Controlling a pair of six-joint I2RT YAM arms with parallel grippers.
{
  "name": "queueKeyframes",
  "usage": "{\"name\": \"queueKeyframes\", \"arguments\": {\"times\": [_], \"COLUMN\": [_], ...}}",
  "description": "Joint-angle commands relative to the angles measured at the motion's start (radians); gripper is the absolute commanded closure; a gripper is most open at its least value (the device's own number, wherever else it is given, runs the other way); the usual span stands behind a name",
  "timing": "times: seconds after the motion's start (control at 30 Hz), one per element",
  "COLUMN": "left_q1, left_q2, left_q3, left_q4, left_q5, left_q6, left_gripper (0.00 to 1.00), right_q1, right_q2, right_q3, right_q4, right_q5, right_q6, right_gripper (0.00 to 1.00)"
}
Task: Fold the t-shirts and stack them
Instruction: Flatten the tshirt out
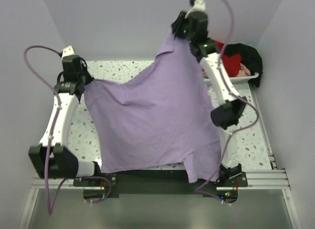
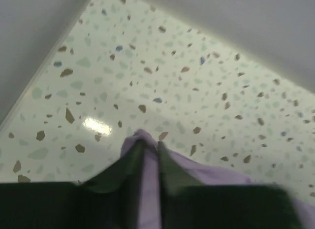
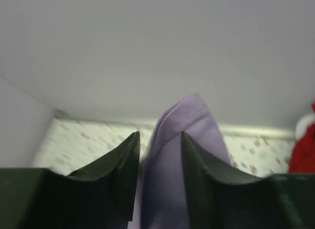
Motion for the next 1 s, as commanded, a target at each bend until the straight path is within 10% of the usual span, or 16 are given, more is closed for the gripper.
{"name": "queueKeyframes", "arguments": {"times": [0.0, 0.03, 0.07, 0.53, 0.97], "left_q1": [0.055, 0.058, 0.058, 0.055, 0.09], "left_q2": [0.125, 0.188, 0.213, 0.069, 0.028], "left_q3": [-0.021, -0.021, -0.012, -0.245, -0.513], "left_q4": [0.132, 0.149, 0.149, 0.057, 0.082], "left_q5": [0.032, 0.036, 0.045, 0.16, 0.137], "left_q6": [0.007, 0.013, 0.016, -0.016, -0.014], "left_gripper": [0.57, 0.41, 0.29, 0.09, 0.04], "right_q1": [-0.015, -0.015, -0.013, -0.012, 0.005], "right_q2": [0.184, 0.204, 0.209, -0.171, -0.118], "right_q3": [0.046, 0.028, 0.002, -0.705, -0.889], "right_q4": [-0.168, -0.185, -0.206, -0.135, -0.11], "right_q5": [0.088, 0.086, 0.068, -0.105, -0.27], "right_q6": [-0.015, -0.014, -0.01, -0.032, -0.09], "right_gripper": [0.52, 0.07, 0.01, 0.01, 0.02]}}
